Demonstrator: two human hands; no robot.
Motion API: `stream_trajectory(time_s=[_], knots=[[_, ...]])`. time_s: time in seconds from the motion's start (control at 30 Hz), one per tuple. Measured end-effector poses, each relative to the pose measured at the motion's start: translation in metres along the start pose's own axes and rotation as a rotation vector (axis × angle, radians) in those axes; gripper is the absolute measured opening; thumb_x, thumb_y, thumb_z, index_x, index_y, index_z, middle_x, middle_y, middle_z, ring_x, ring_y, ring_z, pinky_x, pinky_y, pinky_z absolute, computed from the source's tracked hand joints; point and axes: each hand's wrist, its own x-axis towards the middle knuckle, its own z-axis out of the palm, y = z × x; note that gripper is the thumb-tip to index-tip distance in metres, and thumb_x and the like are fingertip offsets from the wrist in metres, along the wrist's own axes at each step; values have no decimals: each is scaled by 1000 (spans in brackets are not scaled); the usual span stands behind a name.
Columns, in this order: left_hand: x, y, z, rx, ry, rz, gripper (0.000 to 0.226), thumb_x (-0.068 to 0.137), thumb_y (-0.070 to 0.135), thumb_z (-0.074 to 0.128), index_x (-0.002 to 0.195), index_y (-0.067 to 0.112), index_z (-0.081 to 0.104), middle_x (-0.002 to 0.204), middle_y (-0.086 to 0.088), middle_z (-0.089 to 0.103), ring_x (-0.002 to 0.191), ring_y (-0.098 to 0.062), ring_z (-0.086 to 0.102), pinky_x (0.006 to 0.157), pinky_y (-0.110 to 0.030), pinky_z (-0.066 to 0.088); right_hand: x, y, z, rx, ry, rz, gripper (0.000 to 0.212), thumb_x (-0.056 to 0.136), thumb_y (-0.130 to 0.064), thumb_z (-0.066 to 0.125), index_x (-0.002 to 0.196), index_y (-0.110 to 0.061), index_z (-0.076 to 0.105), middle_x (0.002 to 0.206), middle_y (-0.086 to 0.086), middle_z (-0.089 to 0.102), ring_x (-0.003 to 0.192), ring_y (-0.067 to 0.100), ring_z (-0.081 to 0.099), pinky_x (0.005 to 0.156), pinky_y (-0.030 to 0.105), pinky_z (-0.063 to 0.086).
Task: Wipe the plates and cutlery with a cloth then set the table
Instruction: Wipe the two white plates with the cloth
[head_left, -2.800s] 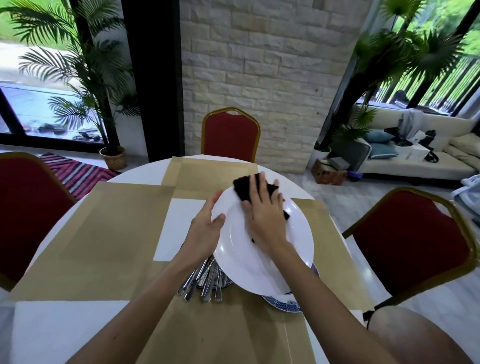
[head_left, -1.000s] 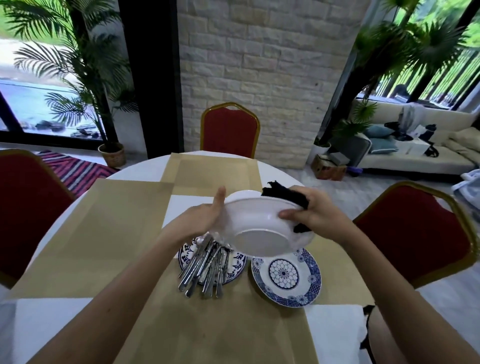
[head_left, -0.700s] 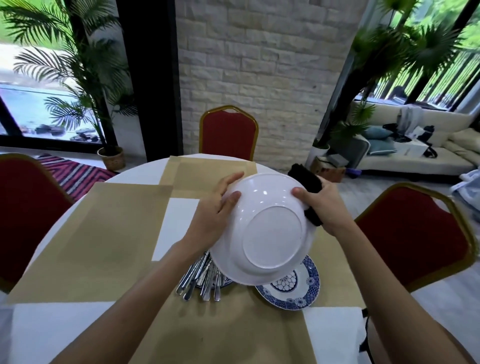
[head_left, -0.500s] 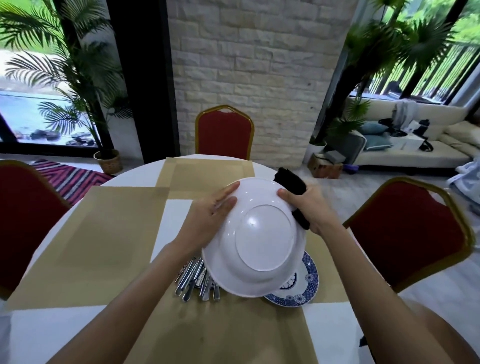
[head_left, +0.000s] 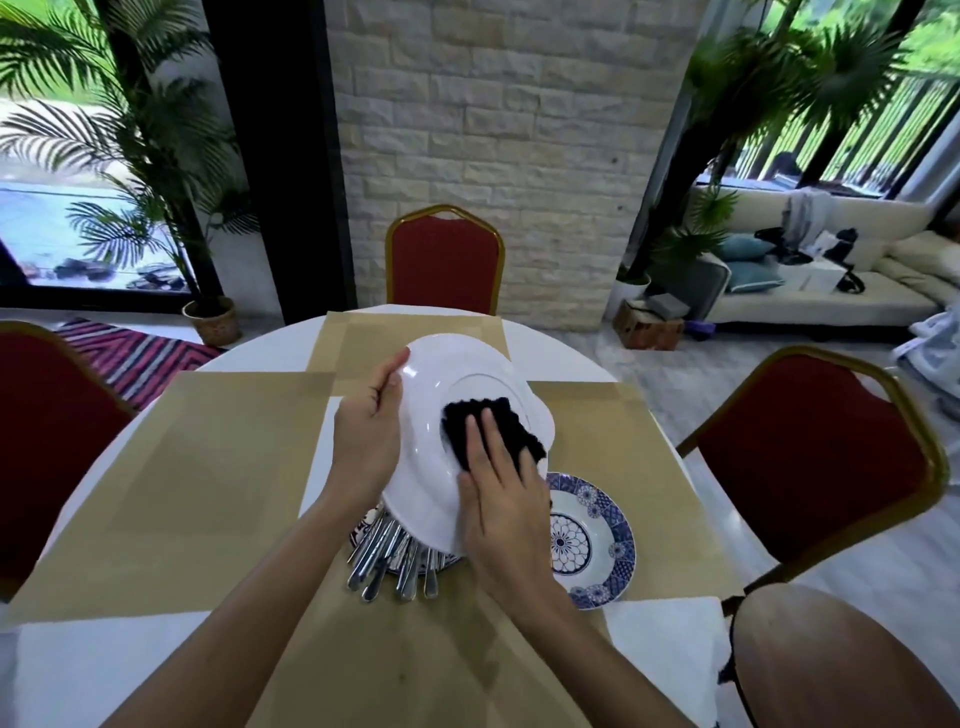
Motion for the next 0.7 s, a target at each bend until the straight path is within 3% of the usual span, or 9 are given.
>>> stream_trajectory(time_s=[0.07, 0.13, 0.2, 0.3, 0.47, 0.53, 0.6, 0.7], knots=[[-5, 0, 0, -23, -37, -17, 31, 102, 17, 39, 123, 30, 58, 107, 26, 61, 99, 8, 55, 92, -11, 41, 18, 2, -8, -20, 10, -63, 49, 103, -44, 18, 147, -32, 35, 154, -11, 33, 115, 27, 49, 96, 41, 40], [-8, 0, 0, -59, -38, -27, 32, 102, 16, 39, 123, 29, 59, 112, 18, 62, 103, 0, 54, 96, -17, 40, 44, 12, -18, -48, 14, 15, 50, 98, -47, 21, 147, -41, 32, 155, -18, 26, 128, 18, 37, 104, 42, 29], [-7, 4, 0, -76, -6, -16, 32, 102, 16, 39, 125, 26, 59, 115, 14, 62, 100, 2, 52, 96, -16, 38, 59, 28, -22, 133, -21, 158, 47, 100, -43, 25, 147, -41, 29, 156, -19, 23, 138, 6, 27, 115, 44, 21], [-2, 8, -3, -89, 49, -2, 32, 102, 15, 39, 126, 23, 58, 113, 23, 60, 100, 8, 53, 97, -13, 38, 40, 33, -16, 442, 43, 288, 45, 102, -37, 29, 148, -38, 27, 156, -17, 25, 138, -7, 19, 117, 39, 23], [-3, 6, 2, -11, -52, -4, 32, 103, 20, 38, 125, 32, 58, 97, 27, 62, 84, 14, 54, 79, -5, 42, 22, 8, -4, 183, 99, 44, 48, 101, -36, 24, 148, -29, 33, 157, -9, 27, 141, 2, 21, 118, 37, 19], [-6, 7, 6, 12, -83, 3, 33, 102, 20, 38, 126, 31, 58, 106, 20, 64, 93, 8, 55, 86, -10, 42, 44, 5, -11, 128, 61, -16, 49, 101, -35, 25, 148, -27, 34, 156, -6, 30, 141, 10, 26, 116, 34, 20], [-7, 6, 9, 20, -116, 3, 34, 102, 20, 38, 128, 29, 58, 112, 10, 64, 99, -3, 56, 89, -19, 44, 66, 6, -20, 98, 13, 0, 48, 100, -36, 26, 145, -28, 41, 154, -6, 35, 138, 16, 33, 115, 36, 25], [-9, 1, 9, 27, -145, 16, 33, 102, 21, 39, 126, 32, 60, 89, 7, 66, 77, -3, 54, 71, -18, 44, 96, 15, -35, 185, -132, 206, 41, 103, -32, 31, 141, -31, 47, 151, -12, 39, 138, 11, 35, 110, 28, 28]])
